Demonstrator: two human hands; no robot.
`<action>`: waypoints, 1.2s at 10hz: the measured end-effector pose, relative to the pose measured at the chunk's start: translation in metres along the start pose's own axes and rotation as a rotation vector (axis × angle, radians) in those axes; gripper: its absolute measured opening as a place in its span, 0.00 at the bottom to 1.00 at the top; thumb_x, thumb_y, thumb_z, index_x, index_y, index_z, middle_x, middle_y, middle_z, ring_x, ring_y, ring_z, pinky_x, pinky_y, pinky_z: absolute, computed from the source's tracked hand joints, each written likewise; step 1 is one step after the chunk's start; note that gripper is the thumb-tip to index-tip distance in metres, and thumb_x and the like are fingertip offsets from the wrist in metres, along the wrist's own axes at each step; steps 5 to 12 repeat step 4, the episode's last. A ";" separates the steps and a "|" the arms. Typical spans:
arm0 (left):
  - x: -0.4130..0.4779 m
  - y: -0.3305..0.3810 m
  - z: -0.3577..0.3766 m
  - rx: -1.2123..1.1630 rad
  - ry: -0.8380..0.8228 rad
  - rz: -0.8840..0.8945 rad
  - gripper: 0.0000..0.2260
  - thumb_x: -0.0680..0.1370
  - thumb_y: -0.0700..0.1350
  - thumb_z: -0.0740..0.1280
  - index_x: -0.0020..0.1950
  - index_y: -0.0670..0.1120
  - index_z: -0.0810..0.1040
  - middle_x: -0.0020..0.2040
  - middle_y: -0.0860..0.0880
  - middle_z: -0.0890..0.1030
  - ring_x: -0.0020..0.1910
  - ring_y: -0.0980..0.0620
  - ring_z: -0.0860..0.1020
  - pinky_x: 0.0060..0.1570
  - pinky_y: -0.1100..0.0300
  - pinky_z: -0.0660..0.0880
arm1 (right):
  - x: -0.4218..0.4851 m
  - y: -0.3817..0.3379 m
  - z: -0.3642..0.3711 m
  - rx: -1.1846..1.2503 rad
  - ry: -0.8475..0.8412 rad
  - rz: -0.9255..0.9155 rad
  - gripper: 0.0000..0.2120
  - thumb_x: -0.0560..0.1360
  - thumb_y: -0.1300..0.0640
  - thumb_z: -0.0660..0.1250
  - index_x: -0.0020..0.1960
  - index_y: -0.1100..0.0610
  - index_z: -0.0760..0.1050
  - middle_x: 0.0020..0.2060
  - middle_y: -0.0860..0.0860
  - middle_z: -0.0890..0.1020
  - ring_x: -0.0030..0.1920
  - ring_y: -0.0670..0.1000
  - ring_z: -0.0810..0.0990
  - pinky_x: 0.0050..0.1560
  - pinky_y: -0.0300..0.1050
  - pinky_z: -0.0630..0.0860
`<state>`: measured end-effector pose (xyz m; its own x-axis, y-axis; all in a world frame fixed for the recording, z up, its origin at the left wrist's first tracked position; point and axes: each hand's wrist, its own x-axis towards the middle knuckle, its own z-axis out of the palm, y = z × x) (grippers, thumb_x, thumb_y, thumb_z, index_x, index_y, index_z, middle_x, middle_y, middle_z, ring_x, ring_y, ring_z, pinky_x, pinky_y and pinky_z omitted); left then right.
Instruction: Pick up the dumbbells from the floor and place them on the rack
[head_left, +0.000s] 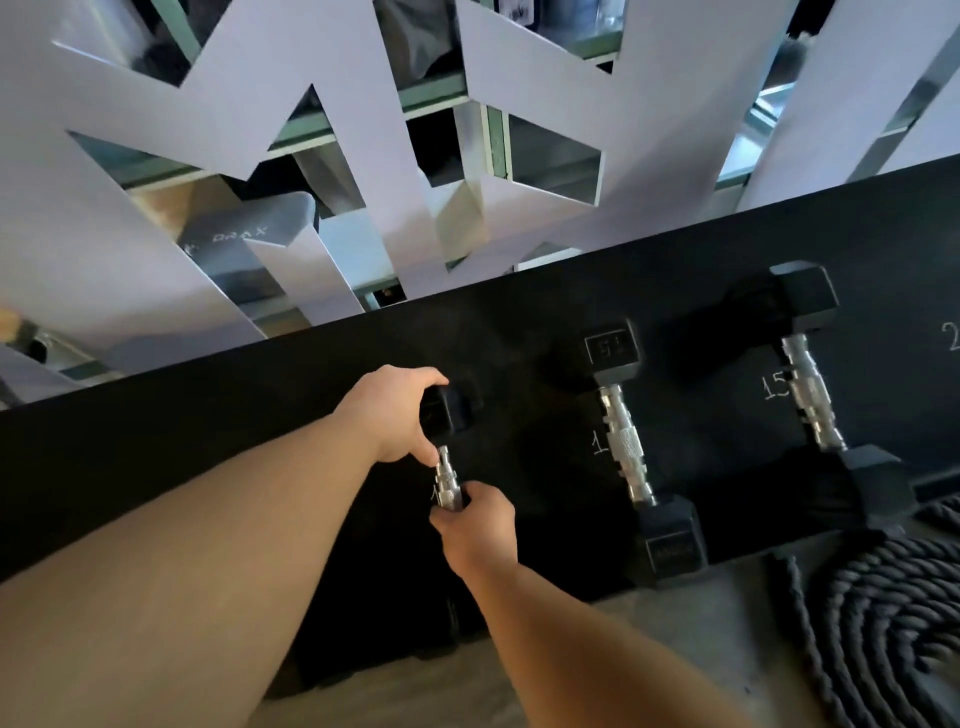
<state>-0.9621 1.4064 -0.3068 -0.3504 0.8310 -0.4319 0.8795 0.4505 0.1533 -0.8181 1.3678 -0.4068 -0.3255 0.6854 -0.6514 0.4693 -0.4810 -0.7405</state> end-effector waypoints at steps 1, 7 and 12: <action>-0.002 0.000 0.007 0.006 0.006 0.005 0.44 0.68 0.47 0.83 0.79 0.57 0.65 0.69 0.48 0.78 0.65 0.45 0.78 0.61 0.49 0.78 | 0.000 -0.001 0.000 -0.006 0.003 -0.017 0.06 0.76 0.59 0.73 0.46 0.52 0.77 0.38 0.49 0.80 0.30 0.45 0.77 0.25 0.36 0.70; -0.047 -0.025 -0.007 -0.031 0.043 0.026 0.40 0.74 0.56 0.77 0.81 0.53 0.62 0.74 0.49 0.72 0.70 0.46 0.73 0.67 0.46 0.74 | -0.021 -0.018 -0.013 -0.141 0.080 -0.164 0.27 0.77 0.54 0.73 0.72 0.51 0.67 0.61 0.50 0.78 0.45 0.46 0.82 0.37 0.38 0.79; -0.047 -0.025 -0.007 -0.031 0.043 0.026 0.40 0.74 0.56 0.77 0.81 0.53 0.62 0.74 0.49 0.72 0.70 0.46 0.73 0.67 0.46 0.74 | -0.021 -0.018 -0.013 -0.141 0.080 -0.164 0.27 0.77 0.54 0.73 0.72 0.51 0.67 0.61 0.50 0.78 0.45 0.46 0.82 0.37 0.38 0.79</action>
